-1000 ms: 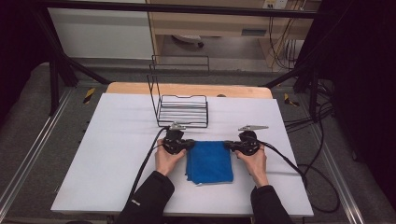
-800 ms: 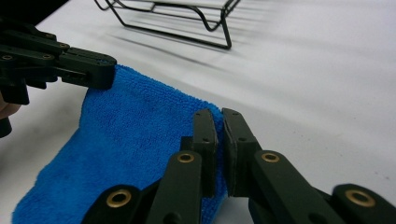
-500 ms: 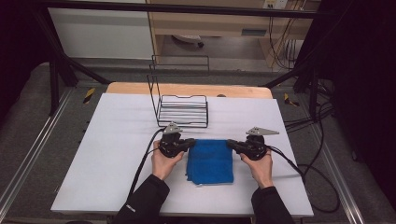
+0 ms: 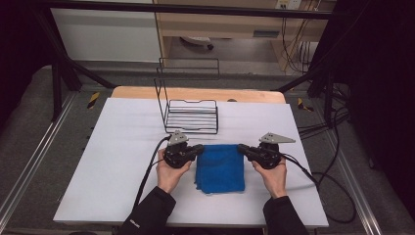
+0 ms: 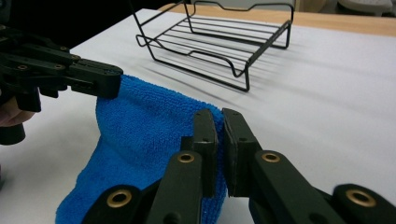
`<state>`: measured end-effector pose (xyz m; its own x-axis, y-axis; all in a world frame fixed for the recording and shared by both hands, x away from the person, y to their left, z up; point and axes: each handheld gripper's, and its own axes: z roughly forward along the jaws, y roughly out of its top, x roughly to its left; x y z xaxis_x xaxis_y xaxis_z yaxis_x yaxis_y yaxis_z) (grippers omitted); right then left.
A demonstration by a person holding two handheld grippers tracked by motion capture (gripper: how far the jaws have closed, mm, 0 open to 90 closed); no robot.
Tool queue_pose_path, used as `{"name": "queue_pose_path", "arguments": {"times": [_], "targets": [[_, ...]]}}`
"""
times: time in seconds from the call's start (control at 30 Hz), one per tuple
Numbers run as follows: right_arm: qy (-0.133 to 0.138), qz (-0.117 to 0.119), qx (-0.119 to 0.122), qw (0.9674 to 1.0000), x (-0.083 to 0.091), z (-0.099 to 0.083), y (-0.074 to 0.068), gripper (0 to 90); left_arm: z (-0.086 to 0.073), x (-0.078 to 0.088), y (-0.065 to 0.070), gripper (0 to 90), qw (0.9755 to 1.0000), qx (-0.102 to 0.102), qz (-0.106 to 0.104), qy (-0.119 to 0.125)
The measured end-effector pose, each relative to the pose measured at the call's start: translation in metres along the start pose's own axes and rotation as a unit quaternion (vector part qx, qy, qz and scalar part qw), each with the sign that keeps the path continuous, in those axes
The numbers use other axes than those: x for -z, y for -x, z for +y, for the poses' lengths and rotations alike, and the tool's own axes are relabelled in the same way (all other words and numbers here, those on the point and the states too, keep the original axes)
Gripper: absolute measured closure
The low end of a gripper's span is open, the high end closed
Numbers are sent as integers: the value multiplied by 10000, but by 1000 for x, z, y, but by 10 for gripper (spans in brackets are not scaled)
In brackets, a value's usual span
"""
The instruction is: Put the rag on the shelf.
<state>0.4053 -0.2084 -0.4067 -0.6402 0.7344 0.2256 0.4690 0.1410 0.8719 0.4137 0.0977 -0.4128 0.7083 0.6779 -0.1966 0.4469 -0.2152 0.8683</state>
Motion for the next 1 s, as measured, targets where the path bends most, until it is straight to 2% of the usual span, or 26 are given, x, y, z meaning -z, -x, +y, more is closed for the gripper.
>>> {"name": "queue_pose_path", "arguments": {"times": [0.17, 0.5, 1.0], "targets": [[204, 15, 202, 9996, 5, 6, -7, 855, 3, 7, 1, 840, 9999, -7, 31, 166], [359, 49, 340, 9988, 11, 14, -15, 855, 7, 16, 1, 840, 9994, 22, -6, 358], [793, 21, 416, 9960, 27, 27, -22, 856, 27, 35, 13, 841, 9964, -267, 7, 799]]}}
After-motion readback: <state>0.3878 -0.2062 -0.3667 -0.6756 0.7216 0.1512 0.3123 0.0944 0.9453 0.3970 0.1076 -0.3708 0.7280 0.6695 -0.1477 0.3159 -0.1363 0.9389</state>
